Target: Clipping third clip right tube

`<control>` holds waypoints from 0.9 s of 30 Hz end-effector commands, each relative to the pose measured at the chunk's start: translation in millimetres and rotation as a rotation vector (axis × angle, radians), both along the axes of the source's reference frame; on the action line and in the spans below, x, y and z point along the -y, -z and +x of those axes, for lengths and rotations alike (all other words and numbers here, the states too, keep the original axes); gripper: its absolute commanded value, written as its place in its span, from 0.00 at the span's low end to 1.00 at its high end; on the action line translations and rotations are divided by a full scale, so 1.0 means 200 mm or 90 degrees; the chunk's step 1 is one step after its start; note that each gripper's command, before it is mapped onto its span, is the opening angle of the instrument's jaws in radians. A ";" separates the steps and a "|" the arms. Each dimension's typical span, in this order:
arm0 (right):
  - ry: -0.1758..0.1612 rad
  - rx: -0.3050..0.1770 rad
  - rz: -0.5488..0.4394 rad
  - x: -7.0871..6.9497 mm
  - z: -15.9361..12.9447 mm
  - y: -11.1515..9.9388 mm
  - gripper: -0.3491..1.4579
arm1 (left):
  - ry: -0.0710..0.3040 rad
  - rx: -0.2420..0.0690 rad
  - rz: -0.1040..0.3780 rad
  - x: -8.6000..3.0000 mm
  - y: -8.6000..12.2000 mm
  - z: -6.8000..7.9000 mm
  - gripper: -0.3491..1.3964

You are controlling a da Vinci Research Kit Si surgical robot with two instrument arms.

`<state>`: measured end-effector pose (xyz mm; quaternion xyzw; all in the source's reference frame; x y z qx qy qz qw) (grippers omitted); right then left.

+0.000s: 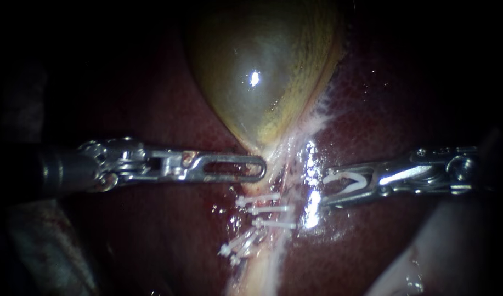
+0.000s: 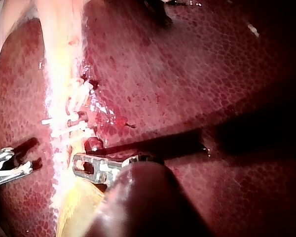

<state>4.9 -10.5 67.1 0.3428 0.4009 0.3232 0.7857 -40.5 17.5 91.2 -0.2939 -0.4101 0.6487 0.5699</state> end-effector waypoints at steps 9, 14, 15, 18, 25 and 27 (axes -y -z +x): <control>-0.025 0.012 0.039 0.001 0.005 0.000 0.48 | -0.002 0.002 0.003 0.000 0.006 0.005 0.00; -0.043 0.020 0.064 0.001 0.010 0.000 0.49 | -0.004 0.005 0.007 -0.002 0.013 0.008 0.00; -0.045 0.021 0.068 0.001 0.011 0.000 0.49 | -0.004 0.005 0.008 -0.002 0.014 0.009 0.00; -0.054 0.025 0.080 0.001 0.013 0.000 0.49 | -0.005 0.007 0.014 -0.002 0.018 0.011 0.00; -0.086 0.038 0.123 0.004 0.023 -0.004 0.49 | -0.005 0.007 0.017 -0.001 0.028 0.016 0.00; -0.088 0.039 0.123 0.004 0.026 -0.005 0.49 | -0.004 0.006 0.017 -0.001 0.030 0.017 0.00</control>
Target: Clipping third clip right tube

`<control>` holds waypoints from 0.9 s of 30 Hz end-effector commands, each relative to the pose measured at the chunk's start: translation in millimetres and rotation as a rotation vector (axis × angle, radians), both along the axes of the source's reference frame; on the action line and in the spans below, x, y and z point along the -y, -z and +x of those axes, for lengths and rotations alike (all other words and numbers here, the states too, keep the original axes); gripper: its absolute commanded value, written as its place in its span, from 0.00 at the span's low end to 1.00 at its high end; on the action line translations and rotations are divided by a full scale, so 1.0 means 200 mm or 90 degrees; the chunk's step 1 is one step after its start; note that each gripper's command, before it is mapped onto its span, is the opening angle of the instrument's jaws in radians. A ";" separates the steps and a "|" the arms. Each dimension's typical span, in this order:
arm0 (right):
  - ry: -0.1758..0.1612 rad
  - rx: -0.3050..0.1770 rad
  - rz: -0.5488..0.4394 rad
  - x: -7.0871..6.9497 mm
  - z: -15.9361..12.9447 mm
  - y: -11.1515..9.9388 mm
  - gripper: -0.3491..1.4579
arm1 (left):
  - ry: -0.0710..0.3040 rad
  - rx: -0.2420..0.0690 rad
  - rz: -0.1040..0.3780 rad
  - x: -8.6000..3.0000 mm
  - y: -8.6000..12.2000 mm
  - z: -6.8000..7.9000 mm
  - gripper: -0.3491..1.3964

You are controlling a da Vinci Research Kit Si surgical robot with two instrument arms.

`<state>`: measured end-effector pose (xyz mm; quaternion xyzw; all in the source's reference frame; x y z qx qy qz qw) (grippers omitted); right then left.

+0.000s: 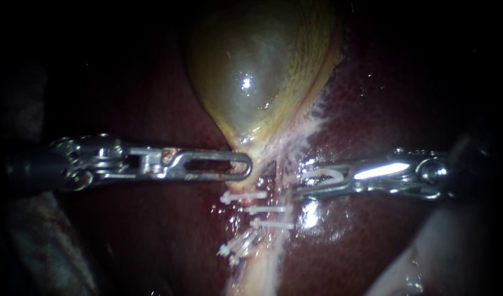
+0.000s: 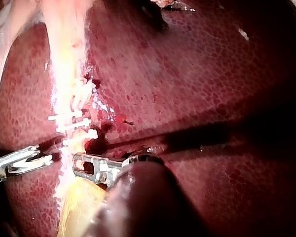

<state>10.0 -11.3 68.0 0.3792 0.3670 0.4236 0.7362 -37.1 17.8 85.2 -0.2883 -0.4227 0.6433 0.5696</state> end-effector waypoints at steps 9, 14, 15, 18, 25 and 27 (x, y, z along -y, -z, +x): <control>-0.003 0.001 -0.002 0.001 0.008 -0.006 0.49 | 0.002 -0.001 0.004 -0.001 0.012 0.002 0.00; -0.002 0.000 -0.001 0.001 0.010 -0.009 0.49 | 0.004 -0.002 0.004 -0.001 0.015 0.003 0.00; -0.002 0.000 -0.002 0.001 0.011 -0.010 0.49 | 0.004 -0.002 0.004 -0.001 0.016 0.003 0.00; -0.001 -0.002 0.000 0.001 0.013 -0.012 0.49 | 0.004 -0.002 0.005 0.000 0.017 0.003 0.00; -0.002 -0.003 0.001 0.001 0.020 -0.016 0.49 | 0.004 -0.001 0.006 -0.001 0.019 0.003 0.00; 0.000 -0.005 0.002 0.002 0.022 -0.018 0.48 | 0.004 -0.001 0.006 -0.001 0.020 0.003 0.00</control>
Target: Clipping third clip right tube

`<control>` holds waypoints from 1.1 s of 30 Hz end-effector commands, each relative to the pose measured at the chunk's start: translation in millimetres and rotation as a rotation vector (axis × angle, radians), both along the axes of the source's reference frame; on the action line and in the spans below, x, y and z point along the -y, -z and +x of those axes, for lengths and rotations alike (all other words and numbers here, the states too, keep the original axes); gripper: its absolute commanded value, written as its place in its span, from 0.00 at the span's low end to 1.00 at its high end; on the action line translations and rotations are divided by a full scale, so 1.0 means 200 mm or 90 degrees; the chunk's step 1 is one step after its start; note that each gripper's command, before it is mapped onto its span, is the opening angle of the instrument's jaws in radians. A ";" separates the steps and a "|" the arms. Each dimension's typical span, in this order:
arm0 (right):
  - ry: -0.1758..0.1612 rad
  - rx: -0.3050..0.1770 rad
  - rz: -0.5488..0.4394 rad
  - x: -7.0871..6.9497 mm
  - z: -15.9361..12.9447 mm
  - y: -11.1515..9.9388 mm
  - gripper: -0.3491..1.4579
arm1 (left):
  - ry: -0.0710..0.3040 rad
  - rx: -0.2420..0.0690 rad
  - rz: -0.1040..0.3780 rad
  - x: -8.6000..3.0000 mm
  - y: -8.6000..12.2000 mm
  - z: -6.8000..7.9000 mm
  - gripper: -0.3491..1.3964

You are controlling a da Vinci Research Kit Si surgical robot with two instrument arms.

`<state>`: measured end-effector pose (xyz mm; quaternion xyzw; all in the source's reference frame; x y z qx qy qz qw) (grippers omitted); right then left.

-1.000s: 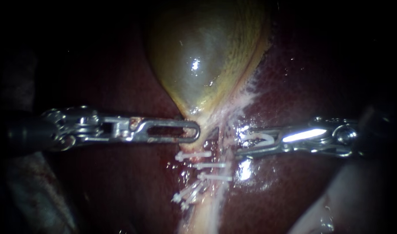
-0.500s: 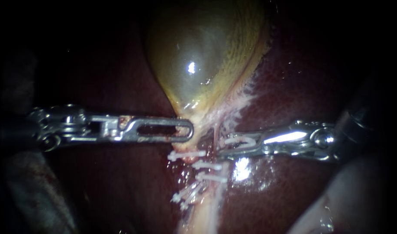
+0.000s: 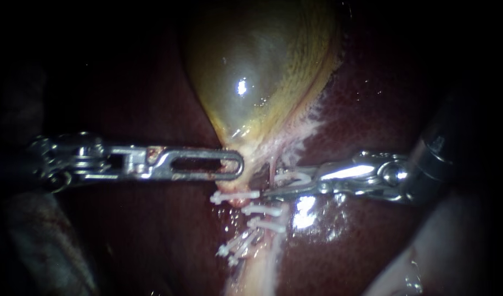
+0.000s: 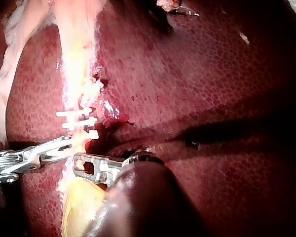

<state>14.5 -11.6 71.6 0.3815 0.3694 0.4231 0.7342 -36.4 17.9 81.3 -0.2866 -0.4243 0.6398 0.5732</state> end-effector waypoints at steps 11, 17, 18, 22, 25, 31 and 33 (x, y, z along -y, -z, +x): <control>0.000 -0.002 0.000 0.000 0.006 -0.005 0.46 | 0.000 0.000 0.000 0.001 0.001 0.000 0.00; -0.001 -0.001 0.000 -0.001 0.007 -0.007 0.40 | 0.000 0.000 0.000 0.000 0.001 0.000 0.00; -0.001 -0.001 0.000 -0.001 0.007 -0.007 0.39 | 0.000 0.000 0.000 0.000 0.001 0.000 0.00; -0.002 0.000 0.000 -0.002 0.008 -0.008 0.30 | 0.000 0.000 0.000 0.001 0.001 0.000 0.00; -0.003 0.000 0.000 -0.002 0.009 -0.008 0.23 | 0.000 0.000 0.000 0.001 0.001 0.000 0.00; -0.003 0.000 0.000 -0.002 0.009 -0.008 0.10 | 0.000 0.000 0.000 0.001 0.001 0.000 0.00; -0.003 0.000 0.000 -0.002 0.009 -0.008 0.08 | 0.000 0.000 0.000 0.001 0.001 0.000 0.00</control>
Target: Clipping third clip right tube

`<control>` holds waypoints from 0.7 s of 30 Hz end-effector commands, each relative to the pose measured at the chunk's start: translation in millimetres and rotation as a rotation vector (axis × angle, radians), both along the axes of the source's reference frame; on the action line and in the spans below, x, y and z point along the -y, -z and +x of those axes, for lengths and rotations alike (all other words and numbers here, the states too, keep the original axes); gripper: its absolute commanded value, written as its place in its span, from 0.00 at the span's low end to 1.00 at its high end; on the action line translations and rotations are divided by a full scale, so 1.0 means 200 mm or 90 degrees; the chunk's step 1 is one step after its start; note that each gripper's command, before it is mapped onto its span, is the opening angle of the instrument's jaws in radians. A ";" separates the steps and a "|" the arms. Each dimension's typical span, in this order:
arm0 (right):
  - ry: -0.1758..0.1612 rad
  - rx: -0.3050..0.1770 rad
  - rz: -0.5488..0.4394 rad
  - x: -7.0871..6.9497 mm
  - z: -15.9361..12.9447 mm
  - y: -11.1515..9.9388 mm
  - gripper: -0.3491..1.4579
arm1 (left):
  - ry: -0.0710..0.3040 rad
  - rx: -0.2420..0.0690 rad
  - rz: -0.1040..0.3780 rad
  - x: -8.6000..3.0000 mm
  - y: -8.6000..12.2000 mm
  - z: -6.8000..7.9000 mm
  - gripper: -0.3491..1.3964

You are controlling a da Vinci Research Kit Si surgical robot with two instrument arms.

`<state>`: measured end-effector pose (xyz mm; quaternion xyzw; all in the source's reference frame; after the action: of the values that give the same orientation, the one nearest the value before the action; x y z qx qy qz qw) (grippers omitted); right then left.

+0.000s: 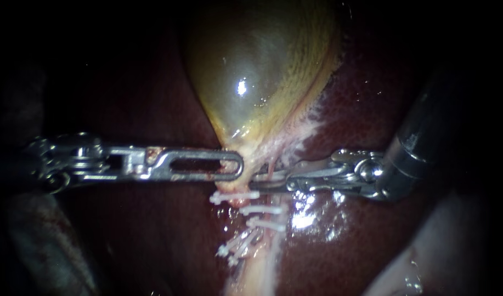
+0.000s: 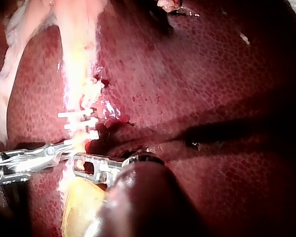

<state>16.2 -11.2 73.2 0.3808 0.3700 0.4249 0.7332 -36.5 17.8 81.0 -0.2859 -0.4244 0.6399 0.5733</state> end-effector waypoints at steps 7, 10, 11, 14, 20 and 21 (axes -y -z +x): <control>0.000 0.000 0.000 0.000 0.000 0.000 0.06 | 0.000 0.000 0.000 0.000 0.000 0.000 0.00; 0.000 0.000 0.000 0.000 0.000 0.000 0.05 | 0.000 0.000 0.000 0.000 0.000 0.000 0.00; 0.000 0.000 0.000 0.000 0.000 0.000 0.05 | 0.000 0.000 0.000 0.000 0.000 0.000 0.00; 0.000 0.000 0.000 0.000 0.000 0.000 0.05 | 0.000 0.000 0.000 0.000 0.000 0.000 0.00; 0.002 -0.002 0.001 0.000 0.000 0.000 0.05 | 0.000 0.000 0.000 0.000 0.000 0.000 0.00; 0.002 -0.002 0.001 0.000 0.000 0.000 0.05 | 0.000 0.000 0.000 0.000 0.000 0.000 0.00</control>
<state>16.2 -11.2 73.1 0.3821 0.3701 0.4239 0.7330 -36.4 17.8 81.0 -0.2861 -0.4243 0.6399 0.5733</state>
